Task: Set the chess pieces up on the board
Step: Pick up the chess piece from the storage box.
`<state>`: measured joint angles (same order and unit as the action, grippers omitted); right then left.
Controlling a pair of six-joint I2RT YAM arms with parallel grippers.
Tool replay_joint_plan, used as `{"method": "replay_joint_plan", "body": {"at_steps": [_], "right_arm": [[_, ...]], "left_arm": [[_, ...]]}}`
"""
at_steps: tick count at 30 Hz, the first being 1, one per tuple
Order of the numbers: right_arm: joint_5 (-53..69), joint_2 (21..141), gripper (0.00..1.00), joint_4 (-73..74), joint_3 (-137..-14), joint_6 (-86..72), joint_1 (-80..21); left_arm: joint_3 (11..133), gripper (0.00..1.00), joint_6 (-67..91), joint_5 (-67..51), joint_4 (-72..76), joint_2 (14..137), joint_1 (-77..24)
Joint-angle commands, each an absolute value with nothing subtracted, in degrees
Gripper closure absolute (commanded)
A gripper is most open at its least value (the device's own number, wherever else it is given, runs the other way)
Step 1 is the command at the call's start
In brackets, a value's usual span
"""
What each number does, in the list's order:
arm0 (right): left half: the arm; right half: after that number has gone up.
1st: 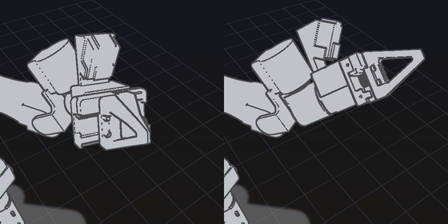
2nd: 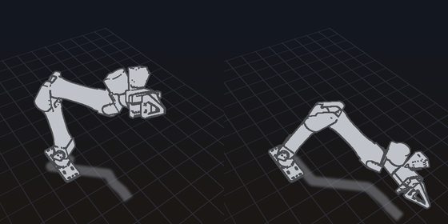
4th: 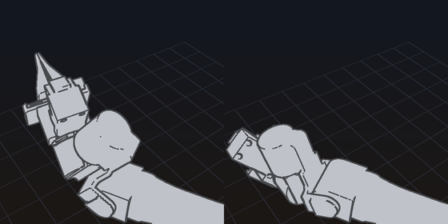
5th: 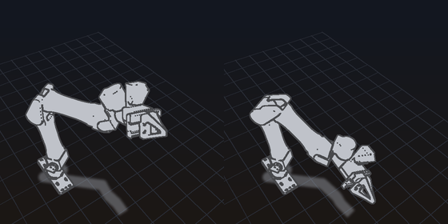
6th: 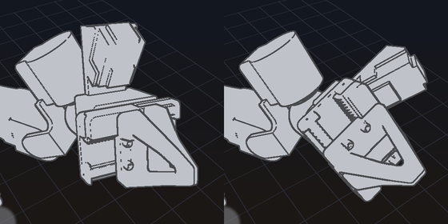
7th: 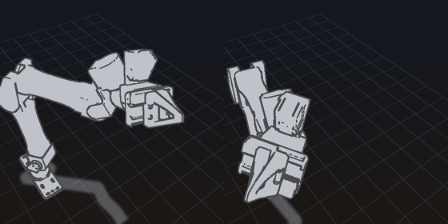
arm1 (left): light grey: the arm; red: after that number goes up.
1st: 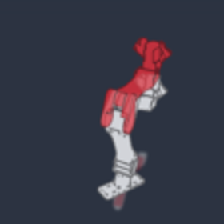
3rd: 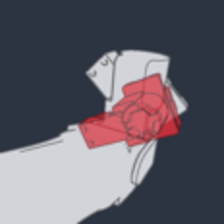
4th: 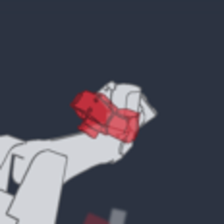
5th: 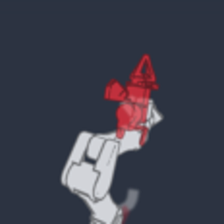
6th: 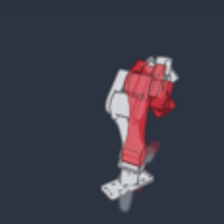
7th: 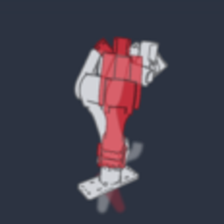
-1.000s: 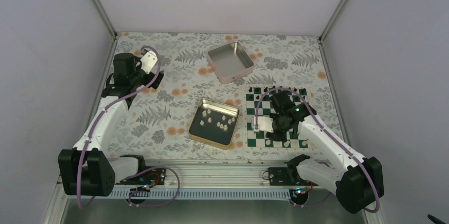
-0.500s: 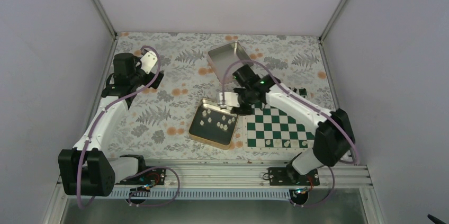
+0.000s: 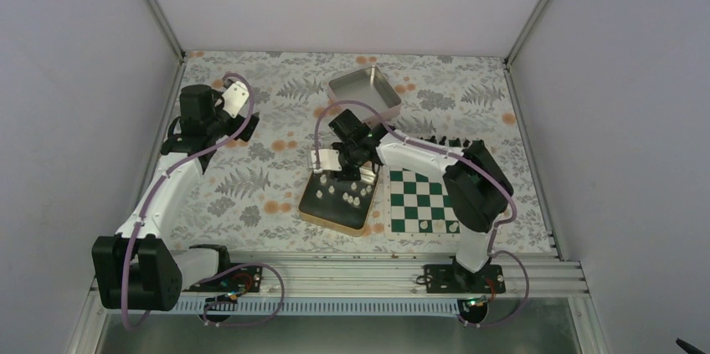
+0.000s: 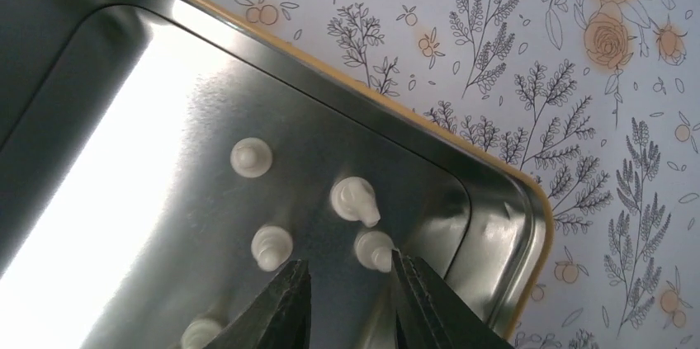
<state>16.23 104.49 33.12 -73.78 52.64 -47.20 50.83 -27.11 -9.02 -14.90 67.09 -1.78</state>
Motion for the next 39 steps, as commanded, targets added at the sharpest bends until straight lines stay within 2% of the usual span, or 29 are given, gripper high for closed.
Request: {"method": "replay_joint_plan", "body": {"at_steps": [1, 12, 25, 39], "right_arm": [[17.88, 106.58, 0.72, 28.37, -76.28, 51.25, -47.75], [18.77, 111.94, 0.70, 30.98, -80.85, 51.32, -48.77], [17.80, 109.69, 0.73, 33.87, -78.21, 52.55, -48.77], [16.83, 114.28, 0.74, 33.84, -79.82, 53.14, -48.77]], "left_arm": [[49.84, 0.00, -26.28, -8.99, -13.30, 65.61, -1.94], [49.64, 0.00, -26.32, -9.54, -13.32, 65.47, -1.94], [49.18, 0.00, -26.37, -9.67, -13.15, 65.35, -1.93], [48.87, 0.00, -26.50, -9.50, -12.99, 65.39, -1.92]]}}
